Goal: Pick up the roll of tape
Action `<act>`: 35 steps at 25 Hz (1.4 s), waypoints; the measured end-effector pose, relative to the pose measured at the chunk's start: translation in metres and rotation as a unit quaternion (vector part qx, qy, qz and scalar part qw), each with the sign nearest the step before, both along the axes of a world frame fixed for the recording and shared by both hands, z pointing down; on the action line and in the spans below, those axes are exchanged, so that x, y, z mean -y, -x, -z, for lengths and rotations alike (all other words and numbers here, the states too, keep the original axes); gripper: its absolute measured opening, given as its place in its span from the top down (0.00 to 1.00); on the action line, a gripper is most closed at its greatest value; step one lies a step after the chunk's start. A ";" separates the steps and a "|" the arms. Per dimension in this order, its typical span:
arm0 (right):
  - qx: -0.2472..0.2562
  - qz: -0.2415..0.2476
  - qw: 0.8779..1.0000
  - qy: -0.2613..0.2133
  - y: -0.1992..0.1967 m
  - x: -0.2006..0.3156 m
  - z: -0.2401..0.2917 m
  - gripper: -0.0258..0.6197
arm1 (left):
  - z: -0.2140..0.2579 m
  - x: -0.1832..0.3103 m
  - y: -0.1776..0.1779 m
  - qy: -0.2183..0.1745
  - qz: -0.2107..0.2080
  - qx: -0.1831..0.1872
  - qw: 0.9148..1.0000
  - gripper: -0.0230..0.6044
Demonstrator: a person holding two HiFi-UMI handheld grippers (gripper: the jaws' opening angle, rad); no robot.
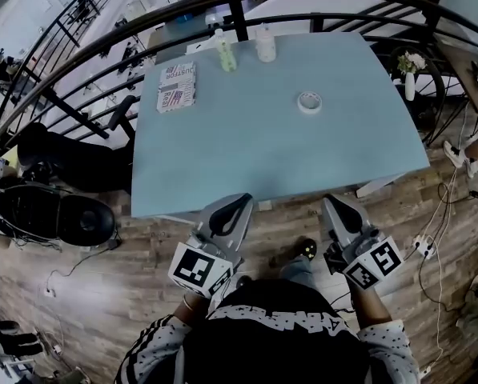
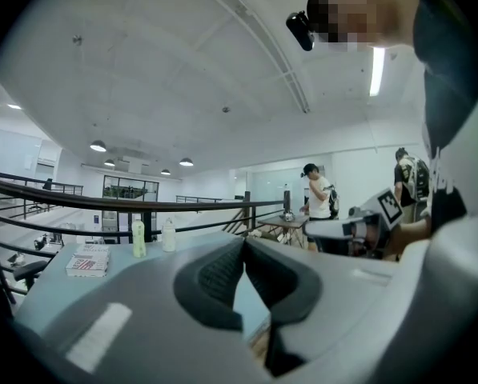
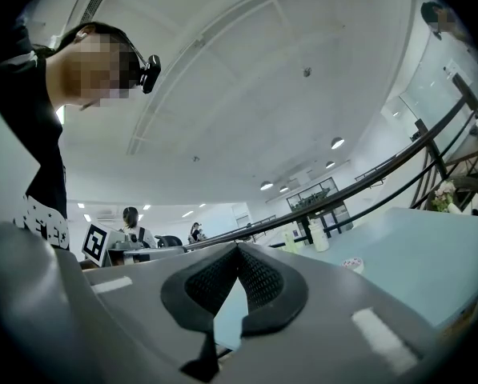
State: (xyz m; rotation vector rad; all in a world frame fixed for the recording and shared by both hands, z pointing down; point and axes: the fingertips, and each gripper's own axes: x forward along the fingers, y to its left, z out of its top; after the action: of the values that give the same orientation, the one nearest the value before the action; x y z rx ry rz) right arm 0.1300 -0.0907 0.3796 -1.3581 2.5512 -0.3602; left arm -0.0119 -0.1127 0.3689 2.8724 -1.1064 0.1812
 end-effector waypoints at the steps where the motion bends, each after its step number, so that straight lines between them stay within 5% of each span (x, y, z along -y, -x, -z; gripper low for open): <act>1: -0.001 0.002 1.000 -0.001 0.003 0.000 -0.001 0.96 | 0.000 -0.001 0.004 0.000 0.003 0.000 1.000 0.96; 16: 0.003 0.036 0.999 0.005 0.044 -0.001 -0.009 0.96 | -0.008 -0.009 0.047 0.013 0.040 0.007 0.999 0.96; 35: 0.008 0.027 1.000 0.012 -0.050 0.031 -0.019 0.96 | -0.018 0.025 -0.047 0.006 0.031 0.019 0.999 0.96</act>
State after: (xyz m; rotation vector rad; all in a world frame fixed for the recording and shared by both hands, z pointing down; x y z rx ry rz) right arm 0.1801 -0.1216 0.3986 -1.2911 2.5826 -0.4100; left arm 0.0354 -0.1378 0.3872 2.8314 -1.1945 0.2388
